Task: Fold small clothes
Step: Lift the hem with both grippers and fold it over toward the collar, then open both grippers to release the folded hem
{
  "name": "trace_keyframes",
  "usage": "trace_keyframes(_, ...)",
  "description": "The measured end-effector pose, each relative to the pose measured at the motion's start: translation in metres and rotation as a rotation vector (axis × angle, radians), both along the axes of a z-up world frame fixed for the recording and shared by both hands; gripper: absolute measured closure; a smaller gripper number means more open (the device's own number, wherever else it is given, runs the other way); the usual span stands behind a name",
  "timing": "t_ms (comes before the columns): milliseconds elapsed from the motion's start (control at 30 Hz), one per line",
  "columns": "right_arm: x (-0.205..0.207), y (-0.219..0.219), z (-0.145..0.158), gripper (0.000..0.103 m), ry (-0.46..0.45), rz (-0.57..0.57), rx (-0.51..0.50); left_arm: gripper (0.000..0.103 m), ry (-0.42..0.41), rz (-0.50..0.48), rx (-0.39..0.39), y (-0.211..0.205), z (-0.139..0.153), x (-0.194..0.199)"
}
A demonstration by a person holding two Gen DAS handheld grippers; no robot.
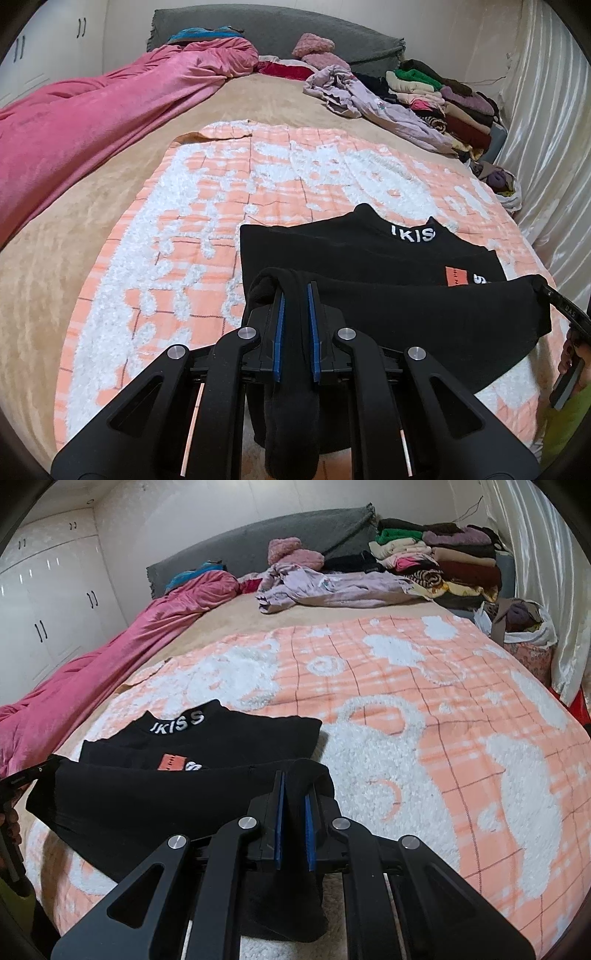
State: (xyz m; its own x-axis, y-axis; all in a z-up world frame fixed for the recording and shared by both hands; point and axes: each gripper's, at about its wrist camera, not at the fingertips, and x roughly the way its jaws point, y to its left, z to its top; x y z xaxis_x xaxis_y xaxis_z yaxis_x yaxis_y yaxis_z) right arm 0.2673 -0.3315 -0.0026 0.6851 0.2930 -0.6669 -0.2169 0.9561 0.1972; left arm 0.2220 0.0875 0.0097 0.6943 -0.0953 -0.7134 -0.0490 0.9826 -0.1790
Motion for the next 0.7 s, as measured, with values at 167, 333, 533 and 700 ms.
trace_keyframes(167,0.002,0.003,-0.005,0.094,0.011,-0.007,-0.020,0.097,0.007,-0.005,0.006,0.002,-0.006,0.005)
trace_keyframes(333,0.008,0.005,-0.011,0.094,0.039,-0.019,-0.034,0.096,0.026,0.001,0.004,0.004,-0.015,0.010)
trace_keyframes(533,0.008,0.000,-0.008,0.087,0.055,-0.023,0.006,0.092,0.031,0.002,-0.052,0.010,-0.021,0.011)
trace_keyframes(700,-0.003,-0.016,0.005,0.058,0.007,-0.081,-0.001,0.061,-0.035,0.032,-0.056,0.021,-0.001,-0.009)
